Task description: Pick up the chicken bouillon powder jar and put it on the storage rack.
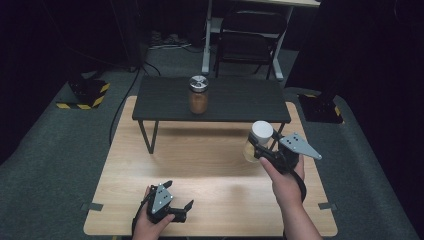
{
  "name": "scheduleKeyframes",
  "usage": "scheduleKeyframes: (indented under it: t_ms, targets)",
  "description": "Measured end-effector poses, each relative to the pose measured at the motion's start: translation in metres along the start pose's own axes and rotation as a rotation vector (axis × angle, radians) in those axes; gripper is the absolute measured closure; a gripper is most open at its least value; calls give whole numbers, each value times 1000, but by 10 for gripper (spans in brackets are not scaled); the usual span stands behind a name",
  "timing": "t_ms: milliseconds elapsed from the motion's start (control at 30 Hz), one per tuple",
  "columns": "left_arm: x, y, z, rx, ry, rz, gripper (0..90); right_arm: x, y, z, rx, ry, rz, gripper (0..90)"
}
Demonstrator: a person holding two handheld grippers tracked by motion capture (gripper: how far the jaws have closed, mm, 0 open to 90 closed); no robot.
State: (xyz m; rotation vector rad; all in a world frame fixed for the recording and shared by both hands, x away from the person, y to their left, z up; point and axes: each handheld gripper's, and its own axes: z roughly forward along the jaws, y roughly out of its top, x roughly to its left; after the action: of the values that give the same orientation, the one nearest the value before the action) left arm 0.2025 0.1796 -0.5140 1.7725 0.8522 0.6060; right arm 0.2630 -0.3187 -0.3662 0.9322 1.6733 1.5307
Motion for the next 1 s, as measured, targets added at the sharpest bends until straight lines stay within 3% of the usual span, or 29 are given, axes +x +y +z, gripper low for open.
scheduleKeyframes:
  t_ms: [300, 1000]
  targets:
    - [2, -1, -1, -7, -4, -17, 5, 2, 20, 8, -24, -8, 0, 335]
    - [4, -2, -2, -12, -10, -17, 4, 4, 60, 34, -40, -40, -27, 336]
